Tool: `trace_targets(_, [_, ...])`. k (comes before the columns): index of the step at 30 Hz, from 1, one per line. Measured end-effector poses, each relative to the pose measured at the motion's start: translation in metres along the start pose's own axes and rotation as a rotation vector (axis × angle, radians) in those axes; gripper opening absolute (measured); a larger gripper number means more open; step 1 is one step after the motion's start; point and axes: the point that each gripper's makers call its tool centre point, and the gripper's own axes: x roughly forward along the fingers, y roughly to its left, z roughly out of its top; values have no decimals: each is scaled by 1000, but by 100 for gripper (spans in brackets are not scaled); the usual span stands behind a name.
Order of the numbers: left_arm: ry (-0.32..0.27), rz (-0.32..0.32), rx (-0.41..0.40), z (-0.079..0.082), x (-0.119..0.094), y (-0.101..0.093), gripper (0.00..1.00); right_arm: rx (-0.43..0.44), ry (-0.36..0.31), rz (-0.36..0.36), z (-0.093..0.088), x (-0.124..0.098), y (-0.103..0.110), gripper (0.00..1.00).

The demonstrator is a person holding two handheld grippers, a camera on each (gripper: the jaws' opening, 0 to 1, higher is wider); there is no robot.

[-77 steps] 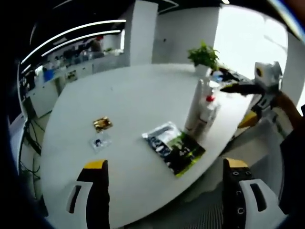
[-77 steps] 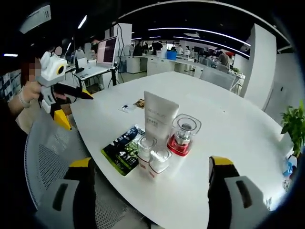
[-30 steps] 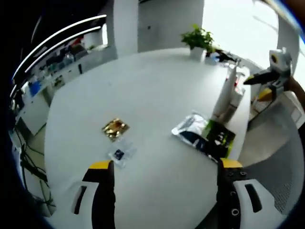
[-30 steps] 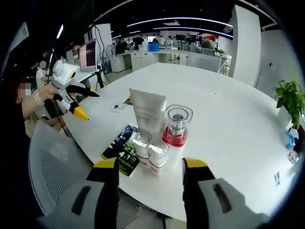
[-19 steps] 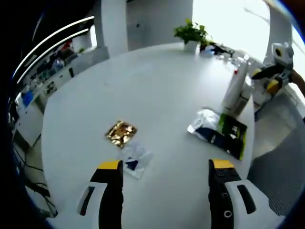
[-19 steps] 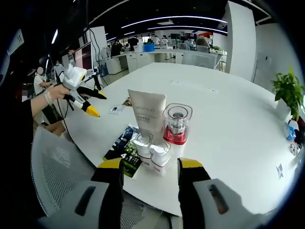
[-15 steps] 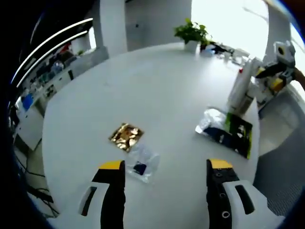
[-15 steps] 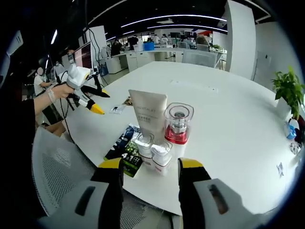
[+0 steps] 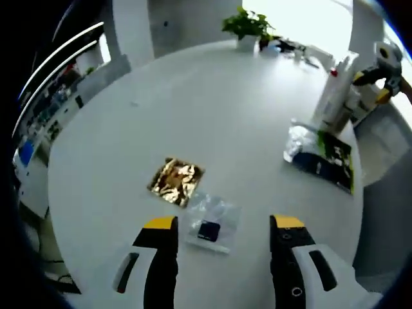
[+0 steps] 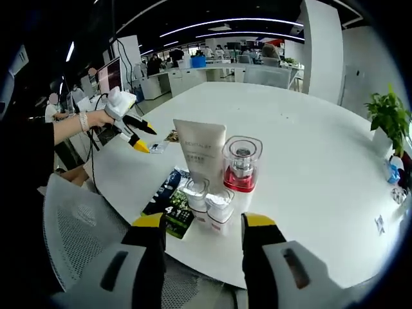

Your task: Arrange the skincare products in the storage area until every visible bottle or jar stands upright without overlapping.

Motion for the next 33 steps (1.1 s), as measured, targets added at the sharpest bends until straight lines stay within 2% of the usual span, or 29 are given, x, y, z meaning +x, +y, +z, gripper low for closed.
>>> trace_targets(6, [64,-23,48,-5,13,2,52,9,0,3,1,3,1,47])
trace_targets(12, [88,-28,45,-10,18,9,48,13,0,1,2,2,0,47])
trace_targets(21, [124,-41,72,-15,23,15,49,30,4,3,-1,1,-1,47])
trace_targets(33, [98,-40,61,-12,21,11,46,45,-6,-4,-1,-1,-7,47])
